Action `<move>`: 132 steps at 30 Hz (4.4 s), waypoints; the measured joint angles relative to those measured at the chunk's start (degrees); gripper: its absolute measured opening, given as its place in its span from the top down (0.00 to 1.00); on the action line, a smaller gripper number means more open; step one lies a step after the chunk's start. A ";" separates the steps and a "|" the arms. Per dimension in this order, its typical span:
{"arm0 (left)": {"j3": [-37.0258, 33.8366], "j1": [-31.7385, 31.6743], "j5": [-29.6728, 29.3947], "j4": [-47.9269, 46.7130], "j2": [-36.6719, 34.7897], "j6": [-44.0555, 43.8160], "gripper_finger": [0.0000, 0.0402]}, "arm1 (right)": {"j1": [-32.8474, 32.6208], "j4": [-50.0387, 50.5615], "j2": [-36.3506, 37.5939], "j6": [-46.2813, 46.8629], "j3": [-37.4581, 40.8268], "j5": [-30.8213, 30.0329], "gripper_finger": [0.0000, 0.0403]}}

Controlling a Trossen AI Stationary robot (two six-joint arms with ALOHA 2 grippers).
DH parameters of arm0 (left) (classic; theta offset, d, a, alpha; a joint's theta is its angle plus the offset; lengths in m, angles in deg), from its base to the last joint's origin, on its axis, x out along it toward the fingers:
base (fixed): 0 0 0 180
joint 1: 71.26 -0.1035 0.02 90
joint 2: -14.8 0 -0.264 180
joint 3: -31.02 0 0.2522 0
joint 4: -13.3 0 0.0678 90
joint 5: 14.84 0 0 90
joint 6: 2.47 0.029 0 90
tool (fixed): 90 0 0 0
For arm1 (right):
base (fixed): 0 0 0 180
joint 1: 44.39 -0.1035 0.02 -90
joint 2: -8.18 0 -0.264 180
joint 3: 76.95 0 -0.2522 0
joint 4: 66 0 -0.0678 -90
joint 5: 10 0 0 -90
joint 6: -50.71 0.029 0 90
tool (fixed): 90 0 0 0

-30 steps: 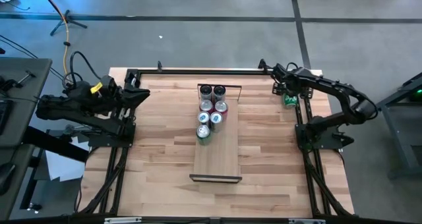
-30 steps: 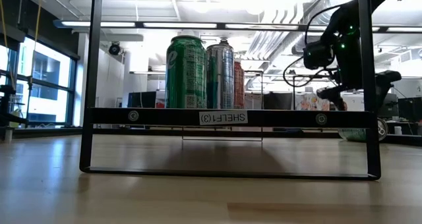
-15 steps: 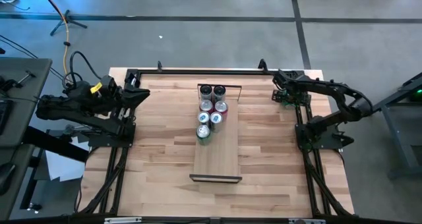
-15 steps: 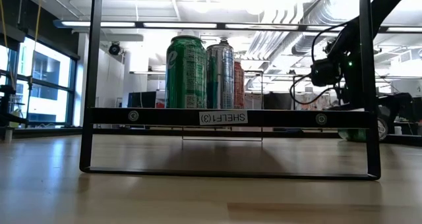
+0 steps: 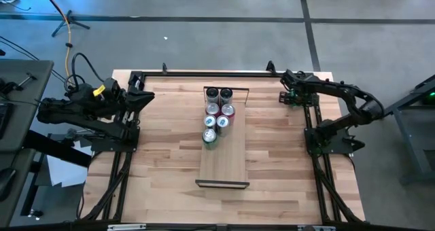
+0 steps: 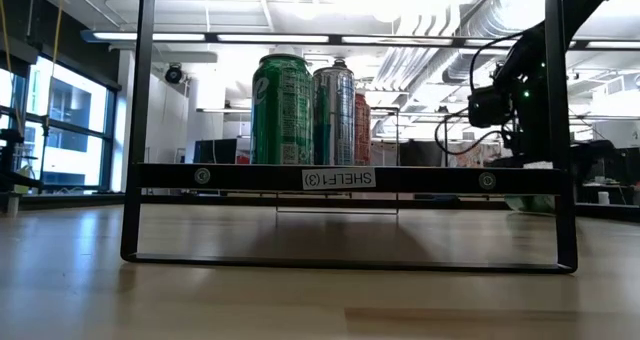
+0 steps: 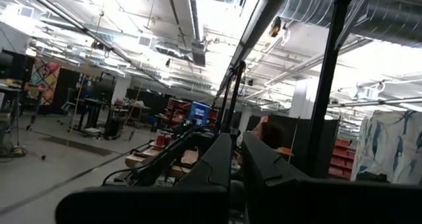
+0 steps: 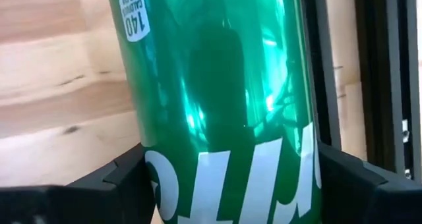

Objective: Place canned beverage on shelf
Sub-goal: Put the green soda can, aligned with the other green soda can on the shelf

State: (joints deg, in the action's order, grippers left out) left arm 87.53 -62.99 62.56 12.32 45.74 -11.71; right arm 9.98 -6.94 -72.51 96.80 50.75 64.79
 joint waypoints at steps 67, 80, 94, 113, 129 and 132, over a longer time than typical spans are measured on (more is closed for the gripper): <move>12.15 0.02 -10.97 -22.29 20.89 0.50 0.22 | -55.03 3.98 -23.36 -49.39 -75.87 1.65 0.27; 12.15 0.00 -6.63 -21.55 20.92 4.41 0.22 | -56.26 4.64 -23.36 -49.86 -75.87 1.69 0.27; 12.11 -0.81 -4.37 -17.23 26.03 4.09 0.22 | -56.31 3.74 -23.25 -52.61 -75.87 4.66 0.27; 12.09 -0.72 -5.71 -14.88 27.92 7.65 0.42 | -56.29 5.42 -23.16 -56.05 -75.83 4.23 0.20; 21.38 -2.25 -14.50 -36.00 18.37 10.85 0.42 | -53.36 6.95 -19.80 -51.06 -75.87 -2.02 0.03; 20.63 -2.27 -14.97 -36.35 14.39 7.43 0.42 | -51.09 9.26 -17.83 -49.47 -75.87 1.40 0.03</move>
State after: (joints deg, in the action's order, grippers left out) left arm 108.15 -65.26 47.59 -24.03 60.13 -4.29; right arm -41.11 2.32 -90.34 47.33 -25.12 66.19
